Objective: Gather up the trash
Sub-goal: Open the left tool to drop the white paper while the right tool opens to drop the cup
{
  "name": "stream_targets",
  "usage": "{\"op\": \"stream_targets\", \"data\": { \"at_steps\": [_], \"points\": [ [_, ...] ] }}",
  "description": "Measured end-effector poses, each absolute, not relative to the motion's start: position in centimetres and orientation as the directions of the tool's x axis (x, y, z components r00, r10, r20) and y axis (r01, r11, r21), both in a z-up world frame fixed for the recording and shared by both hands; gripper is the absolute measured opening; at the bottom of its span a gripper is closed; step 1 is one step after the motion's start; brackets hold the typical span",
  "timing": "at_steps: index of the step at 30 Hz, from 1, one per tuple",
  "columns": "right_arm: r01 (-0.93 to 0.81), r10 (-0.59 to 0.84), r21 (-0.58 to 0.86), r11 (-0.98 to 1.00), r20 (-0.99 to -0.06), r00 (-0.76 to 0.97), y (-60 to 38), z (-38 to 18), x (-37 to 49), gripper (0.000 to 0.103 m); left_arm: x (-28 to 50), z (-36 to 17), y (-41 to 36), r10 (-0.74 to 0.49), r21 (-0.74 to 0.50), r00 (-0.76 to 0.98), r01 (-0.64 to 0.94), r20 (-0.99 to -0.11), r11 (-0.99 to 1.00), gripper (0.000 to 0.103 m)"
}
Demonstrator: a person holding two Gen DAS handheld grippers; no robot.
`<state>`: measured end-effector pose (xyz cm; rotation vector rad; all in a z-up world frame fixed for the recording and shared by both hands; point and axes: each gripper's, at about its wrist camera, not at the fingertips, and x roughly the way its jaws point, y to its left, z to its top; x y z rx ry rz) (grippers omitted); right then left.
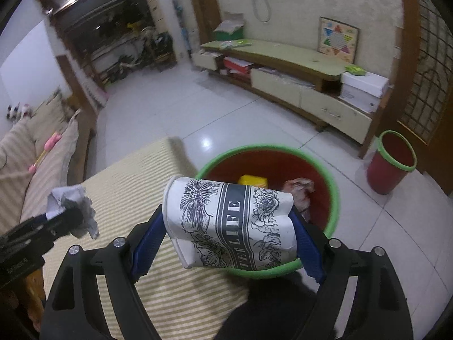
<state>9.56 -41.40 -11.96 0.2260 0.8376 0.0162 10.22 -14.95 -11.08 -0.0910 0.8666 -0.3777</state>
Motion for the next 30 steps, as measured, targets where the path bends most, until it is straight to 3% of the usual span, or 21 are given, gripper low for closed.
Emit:
{"op": "stream_targets", "data": {
  "at_steps": [19,21,23,30],
  "points": [
    [0.209,0.015,0.201,0.957,-0.754,0.657,-50.7,-15.0,11.8,0.08,16.5,-14.4,-27.1,-0.429,-0.219,0.487,0.43,-0.761,0.876,0.054],
    [0.217,0.012,0.201,0.955,-0.76,0.649,-51.0,-15.4,11.9,0.08,16.9,-14.5,-27.4,-0.435,-0.227,0.484,0.43,-0.759,0.874,0.058],
    [0.22,0.01,0.196,0.956,-0.767,0.641,-51.2,-15.9,11.9,0.08,17.5,-14.5,-27.5,-0.432,-0.23,0.491,0.418,-0.756,0.879,0.069],
    [0.209,0.014,0.179,0.962,-0.791,0.611,-50.7,-17.5,13.4,0.08,17.6,-13.8,-25.4,-0.405,-0.23,0.535,0.364,-0.741,0.902,0.083]
  ]
}}
